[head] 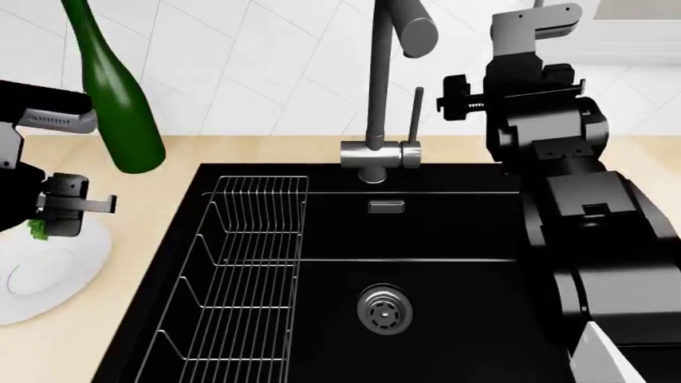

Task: Pick the celery from the counter and place it in the sink. Then turn on the sink faucet.

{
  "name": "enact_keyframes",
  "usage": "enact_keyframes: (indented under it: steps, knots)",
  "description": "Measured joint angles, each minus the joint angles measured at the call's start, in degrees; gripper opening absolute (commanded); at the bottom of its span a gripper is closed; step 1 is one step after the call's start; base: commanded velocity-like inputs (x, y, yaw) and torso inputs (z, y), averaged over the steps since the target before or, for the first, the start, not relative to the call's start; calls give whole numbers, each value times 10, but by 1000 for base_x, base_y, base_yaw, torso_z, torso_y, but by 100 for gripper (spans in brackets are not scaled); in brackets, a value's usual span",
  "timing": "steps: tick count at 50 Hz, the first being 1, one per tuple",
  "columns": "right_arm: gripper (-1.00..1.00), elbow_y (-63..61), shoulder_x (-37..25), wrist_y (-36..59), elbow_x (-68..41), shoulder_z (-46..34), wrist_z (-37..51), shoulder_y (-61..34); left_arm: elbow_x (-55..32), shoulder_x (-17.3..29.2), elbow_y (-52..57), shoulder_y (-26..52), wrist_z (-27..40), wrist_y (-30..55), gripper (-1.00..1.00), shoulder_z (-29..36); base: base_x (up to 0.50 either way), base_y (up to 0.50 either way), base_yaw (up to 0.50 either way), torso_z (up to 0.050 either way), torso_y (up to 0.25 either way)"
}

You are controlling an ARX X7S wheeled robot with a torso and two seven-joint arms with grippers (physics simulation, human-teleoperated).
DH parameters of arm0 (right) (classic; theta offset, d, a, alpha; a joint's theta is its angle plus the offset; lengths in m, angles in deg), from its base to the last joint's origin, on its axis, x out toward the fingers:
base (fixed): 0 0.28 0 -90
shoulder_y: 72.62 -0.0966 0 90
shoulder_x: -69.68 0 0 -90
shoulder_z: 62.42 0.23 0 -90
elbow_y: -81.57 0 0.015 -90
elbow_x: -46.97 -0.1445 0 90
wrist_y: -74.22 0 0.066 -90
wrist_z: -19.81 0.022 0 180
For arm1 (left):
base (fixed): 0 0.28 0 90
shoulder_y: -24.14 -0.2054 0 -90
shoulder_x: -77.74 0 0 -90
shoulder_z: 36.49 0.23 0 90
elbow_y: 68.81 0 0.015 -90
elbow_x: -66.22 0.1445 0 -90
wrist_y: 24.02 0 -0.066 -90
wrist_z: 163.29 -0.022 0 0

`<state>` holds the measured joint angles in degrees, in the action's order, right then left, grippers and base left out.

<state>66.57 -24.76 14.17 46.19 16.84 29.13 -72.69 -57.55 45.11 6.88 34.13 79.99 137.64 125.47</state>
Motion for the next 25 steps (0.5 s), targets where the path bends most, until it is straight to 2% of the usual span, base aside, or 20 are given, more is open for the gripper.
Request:
enact_keyframes:
  steps: [25]
  knots:
    - [100, 0, 1, 4, 1, 1, 2, 3, -36, -73, 56, 38, -8, 11, -100, -14, 0, 0, 0, 0, 0]
